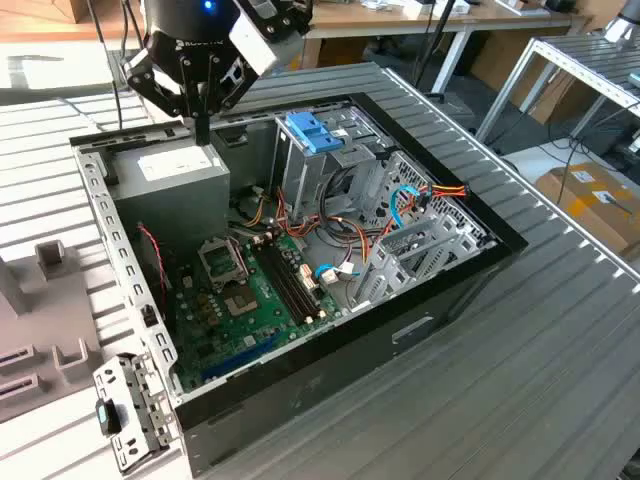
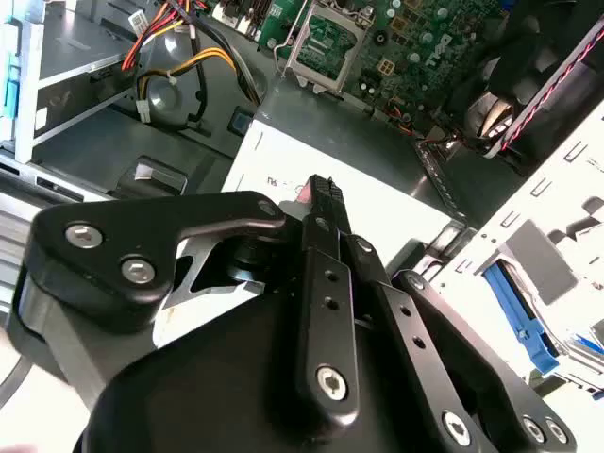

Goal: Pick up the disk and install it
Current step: 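Reach for the disk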

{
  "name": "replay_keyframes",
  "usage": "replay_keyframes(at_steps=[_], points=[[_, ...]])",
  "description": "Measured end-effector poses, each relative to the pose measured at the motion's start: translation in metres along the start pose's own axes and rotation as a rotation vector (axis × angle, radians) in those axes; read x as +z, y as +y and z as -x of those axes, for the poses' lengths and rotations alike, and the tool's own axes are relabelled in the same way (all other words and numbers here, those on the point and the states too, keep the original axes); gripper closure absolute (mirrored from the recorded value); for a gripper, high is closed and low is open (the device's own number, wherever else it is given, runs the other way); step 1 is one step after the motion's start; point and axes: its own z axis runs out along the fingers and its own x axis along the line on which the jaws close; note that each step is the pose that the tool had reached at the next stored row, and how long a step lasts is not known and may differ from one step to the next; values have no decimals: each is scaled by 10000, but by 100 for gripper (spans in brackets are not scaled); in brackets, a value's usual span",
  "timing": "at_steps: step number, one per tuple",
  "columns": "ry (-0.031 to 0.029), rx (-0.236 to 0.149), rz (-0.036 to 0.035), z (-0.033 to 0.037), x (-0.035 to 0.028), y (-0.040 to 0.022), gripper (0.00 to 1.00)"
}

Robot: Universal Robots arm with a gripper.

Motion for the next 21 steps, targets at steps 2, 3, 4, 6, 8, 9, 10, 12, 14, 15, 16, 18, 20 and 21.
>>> replay_keyframes(at_steps=[2,3,4,6,8,9,10,12,14,15,16,18,20,21], points=[[0,0,0,-1,0,0,89],[0,0,0,-1,0,0,89],[0,0,0,-2,0,0,89],[0,0,0,-5,0,0,89],[0,0,0,-9,0,-1,89],[0,0,0,-12,0,-1,89],[0,1,0,-15,0,-1,89],[0,0,0,-21,0,-2,89],[0,-1,0,-36,-1,-3,89],[1,0,-1,-40,-1,-3,89],[0,1,0,-47,-1,-4,89],[0,0,0,-56,-2,-4,89],[0,0,0,-62,-2,-5,89],[0,0,0,-68,-2,-5,89]])
